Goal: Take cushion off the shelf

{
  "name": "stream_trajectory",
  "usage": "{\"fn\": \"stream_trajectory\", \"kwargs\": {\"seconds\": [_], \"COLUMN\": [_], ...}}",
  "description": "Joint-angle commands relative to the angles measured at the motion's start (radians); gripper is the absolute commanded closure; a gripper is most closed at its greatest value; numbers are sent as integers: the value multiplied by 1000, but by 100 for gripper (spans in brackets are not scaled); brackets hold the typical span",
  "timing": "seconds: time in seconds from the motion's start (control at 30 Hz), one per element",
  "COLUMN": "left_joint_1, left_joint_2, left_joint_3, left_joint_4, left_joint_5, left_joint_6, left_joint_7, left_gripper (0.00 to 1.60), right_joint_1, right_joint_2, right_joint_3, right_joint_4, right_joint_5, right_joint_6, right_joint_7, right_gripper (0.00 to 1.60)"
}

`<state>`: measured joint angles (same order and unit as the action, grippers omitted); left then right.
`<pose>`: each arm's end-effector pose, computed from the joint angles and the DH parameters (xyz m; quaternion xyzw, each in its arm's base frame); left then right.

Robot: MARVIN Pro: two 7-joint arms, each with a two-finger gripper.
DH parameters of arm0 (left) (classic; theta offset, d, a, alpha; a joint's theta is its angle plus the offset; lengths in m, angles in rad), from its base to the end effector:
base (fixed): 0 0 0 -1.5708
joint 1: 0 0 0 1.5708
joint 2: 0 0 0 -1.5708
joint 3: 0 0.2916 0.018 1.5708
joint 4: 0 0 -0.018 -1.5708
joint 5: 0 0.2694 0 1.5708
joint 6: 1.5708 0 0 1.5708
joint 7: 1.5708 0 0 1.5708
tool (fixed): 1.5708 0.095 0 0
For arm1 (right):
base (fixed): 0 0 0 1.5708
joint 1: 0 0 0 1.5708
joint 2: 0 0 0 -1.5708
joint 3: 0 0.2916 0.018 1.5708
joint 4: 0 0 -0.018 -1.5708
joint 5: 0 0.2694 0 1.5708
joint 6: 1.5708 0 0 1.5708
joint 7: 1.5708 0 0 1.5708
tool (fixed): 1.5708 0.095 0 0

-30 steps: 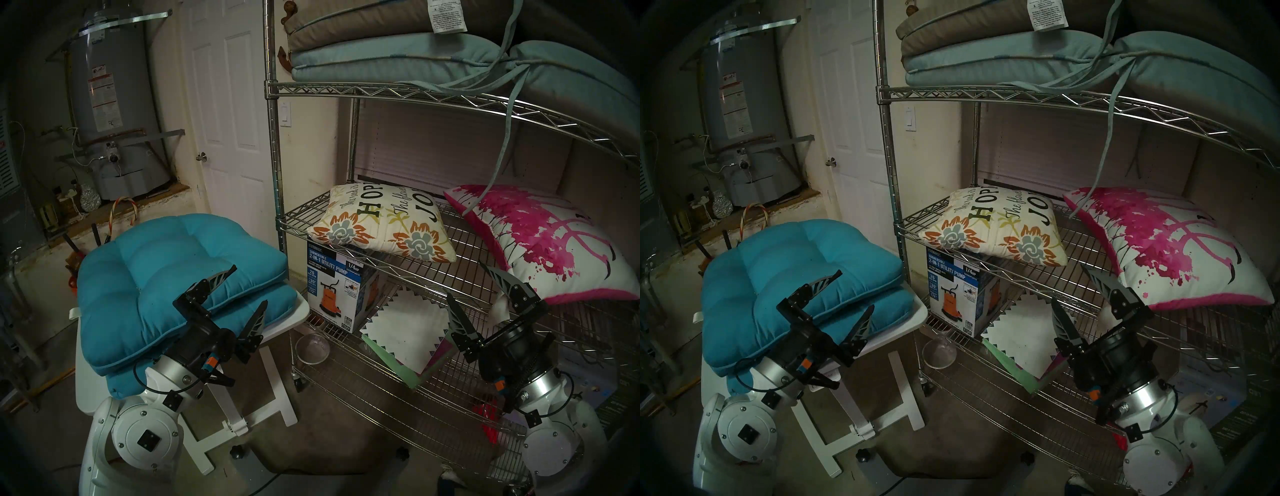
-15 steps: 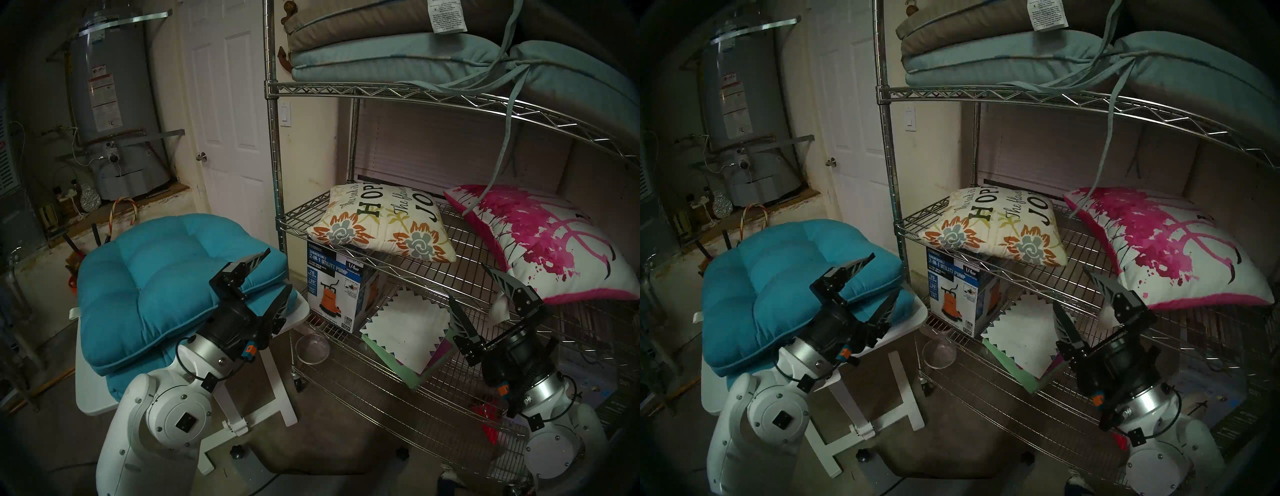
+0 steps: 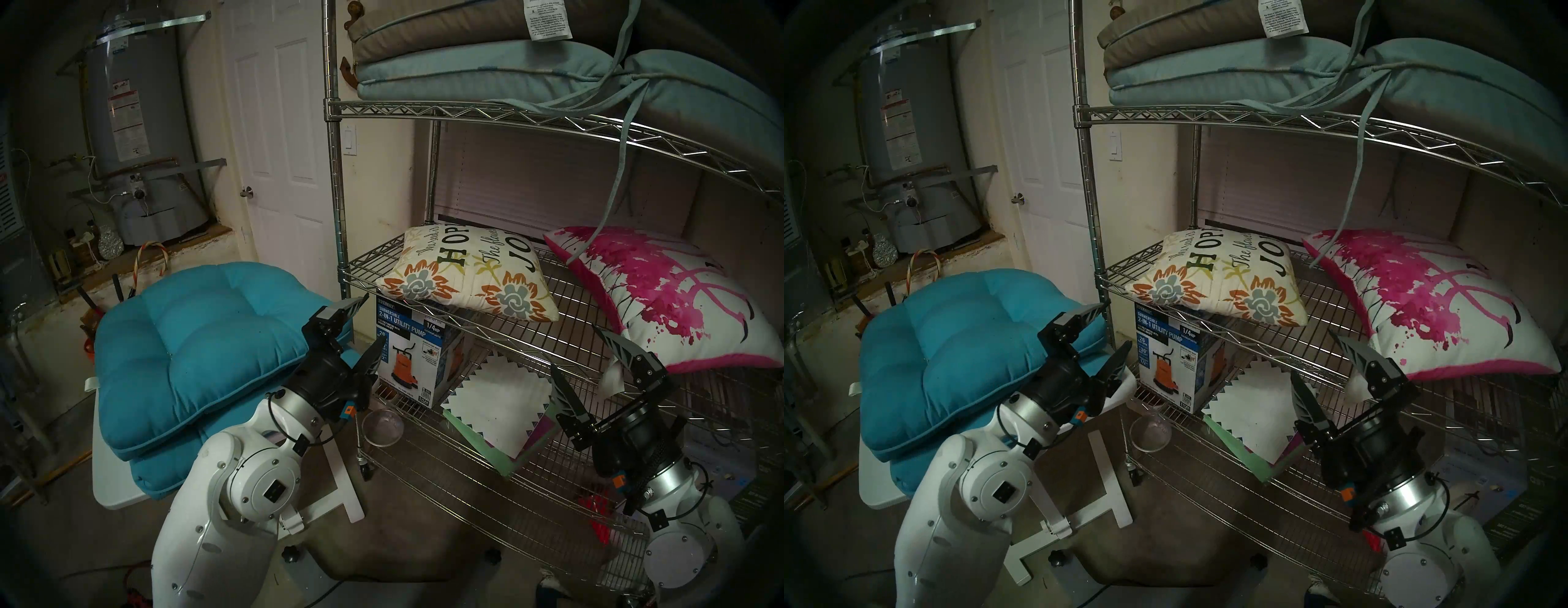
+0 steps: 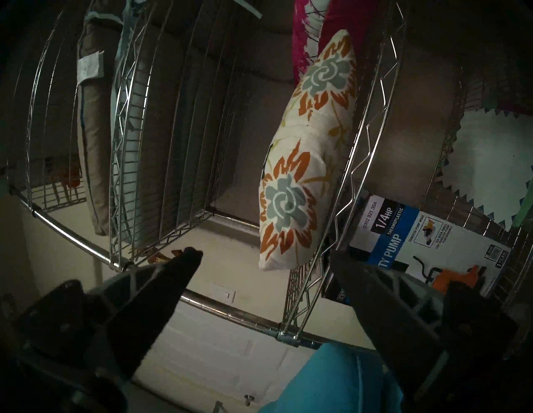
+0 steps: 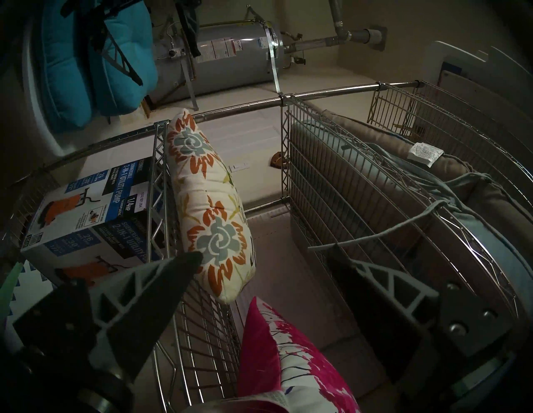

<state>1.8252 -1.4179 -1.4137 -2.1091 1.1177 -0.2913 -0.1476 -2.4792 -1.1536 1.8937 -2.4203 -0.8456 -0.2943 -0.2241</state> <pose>0.2829 -0.0628 -0.2126 -0.3737 0.5092 -0.7176 0.2935 0.1566 -0.0701 -0.1722 0.4012 0.4574 0.6968 0.3799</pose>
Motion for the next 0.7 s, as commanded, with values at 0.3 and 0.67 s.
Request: {"fn": "stream_trajectory", "kwargs": {"seconds": [0.3, 0.67], "left_joint_1": [-230, -320], "left_joint_2": [-95, -143], "left_joint_3": [112, 146], "left_joint_4": [70, 143], "left_joint_5": [151, 215], "left_joint_6": [6, 13], "left_joint_7": [-29, -67], "left_gripper": [0, 0], "right_joint_1": [3, 2], "right_joint_2": [-6, -12], "right_joint_3": [4, 7], "right_joint_4": [-23, -23], "right_joint_5": [-1, -2], "right_joint_6": [-15, -23], "right_joint_7": [-12, -13], "right_gripper": [0, 0]}}
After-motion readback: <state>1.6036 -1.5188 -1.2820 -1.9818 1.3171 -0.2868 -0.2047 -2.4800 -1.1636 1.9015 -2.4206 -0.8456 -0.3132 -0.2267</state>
